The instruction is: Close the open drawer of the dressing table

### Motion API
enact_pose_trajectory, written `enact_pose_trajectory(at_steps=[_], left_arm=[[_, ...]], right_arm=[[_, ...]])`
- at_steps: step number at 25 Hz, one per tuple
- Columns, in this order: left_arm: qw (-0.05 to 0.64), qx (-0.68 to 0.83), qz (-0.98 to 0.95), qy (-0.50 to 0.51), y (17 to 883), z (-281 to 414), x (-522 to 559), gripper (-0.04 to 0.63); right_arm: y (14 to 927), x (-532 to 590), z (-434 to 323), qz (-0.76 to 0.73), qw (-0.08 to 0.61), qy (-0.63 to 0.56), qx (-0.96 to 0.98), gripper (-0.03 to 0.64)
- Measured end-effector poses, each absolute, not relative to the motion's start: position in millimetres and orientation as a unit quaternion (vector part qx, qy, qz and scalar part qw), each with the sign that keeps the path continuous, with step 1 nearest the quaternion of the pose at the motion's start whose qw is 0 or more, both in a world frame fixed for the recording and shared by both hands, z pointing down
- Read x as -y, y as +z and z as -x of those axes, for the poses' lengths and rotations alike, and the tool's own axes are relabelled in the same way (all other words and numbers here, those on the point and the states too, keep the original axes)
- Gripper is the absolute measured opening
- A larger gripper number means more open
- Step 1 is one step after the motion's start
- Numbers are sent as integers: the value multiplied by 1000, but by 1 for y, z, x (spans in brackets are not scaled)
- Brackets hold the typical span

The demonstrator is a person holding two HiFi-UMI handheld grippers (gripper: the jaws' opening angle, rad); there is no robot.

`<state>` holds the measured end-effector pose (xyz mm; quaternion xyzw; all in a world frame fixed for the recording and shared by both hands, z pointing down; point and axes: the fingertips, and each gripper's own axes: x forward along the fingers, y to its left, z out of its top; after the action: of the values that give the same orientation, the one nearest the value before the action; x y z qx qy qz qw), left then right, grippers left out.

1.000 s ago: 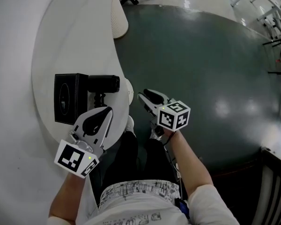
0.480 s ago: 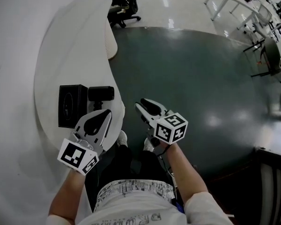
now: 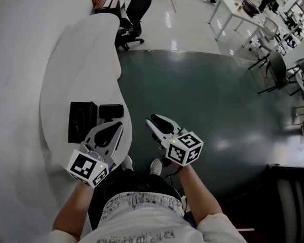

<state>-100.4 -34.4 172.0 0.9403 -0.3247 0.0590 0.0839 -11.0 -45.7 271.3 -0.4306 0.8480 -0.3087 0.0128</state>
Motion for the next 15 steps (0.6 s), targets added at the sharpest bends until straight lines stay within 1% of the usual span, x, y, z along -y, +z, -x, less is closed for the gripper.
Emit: enact_pose_trajectory(at_steps=[8, 15], left_arm=[[74, 308, -948, 32, 156, 109, 30, 15], [71, 298, -952, 15, 149, 119, 33, 15]], right_arm=[[226, 31, 17, 450, 14, -267, -852, 117], [205, 19, 21, 466, 3, -229, -855, 115]])
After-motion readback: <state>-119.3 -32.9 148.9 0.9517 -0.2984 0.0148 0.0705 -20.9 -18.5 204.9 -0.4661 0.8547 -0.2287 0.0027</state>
